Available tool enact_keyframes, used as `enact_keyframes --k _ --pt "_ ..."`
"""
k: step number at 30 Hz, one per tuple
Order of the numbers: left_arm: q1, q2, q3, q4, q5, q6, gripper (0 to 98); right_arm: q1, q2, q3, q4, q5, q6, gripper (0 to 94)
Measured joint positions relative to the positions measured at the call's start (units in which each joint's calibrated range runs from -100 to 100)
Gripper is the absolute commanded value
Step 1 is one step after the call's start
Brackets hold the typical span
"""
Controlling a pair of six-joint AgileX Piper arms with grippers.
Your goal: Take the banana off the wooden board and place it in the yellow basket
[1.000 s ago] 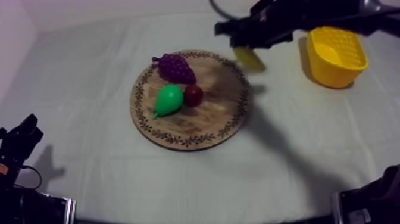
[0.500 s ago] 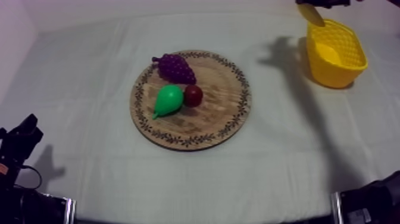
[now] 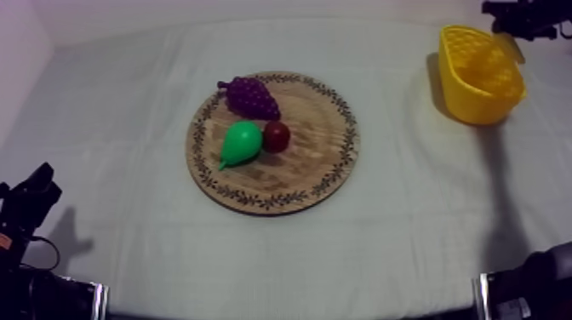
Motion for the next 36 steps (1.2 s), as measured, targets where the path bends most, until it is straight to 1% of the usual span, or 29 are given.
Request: enact_keyframes --k 4,7,12,19,25,31,36 --pt "0.0 0.0 0.0 0.0 0.0 0.0 0.1 0.95 1.43 2.59 0.55 -2.99 0.12 18.9" --pt "0.0 0.0 0.0 0.0 0.0 0.0 0.1 1.14 2.5 2.69 0.55 -3.79 0.24 19.0" --pt "0.0 0.0 0.0 0.0 0.0 0.0 0.1 1.18 4.59 1.32 -0.04 -3.93 0.82 19.2" --pt "0.0 0.0 0.0 0.0 0.0 0.0 0.1 0.28 8.36 -0.62 0.0 -4.31 0.98 20.0" --pt "0.0 0.0 0.0 0.0 0.0 0.0 0.1 -0.07 11.31 -2.12 -0.52 -4.52 1.39 21.2" --pt "0.0 0.0 0.0 0.0 0.0 0.0 0.1 -0.2 12.18 -1.77 -1.1 -4.98 1.89 27.1" --pt "0.0 0.0 0.0 0.0 0.0 0.0 0.1 -0.45 12.3 -0.16 0.14 -6.21 0.36 35.7"
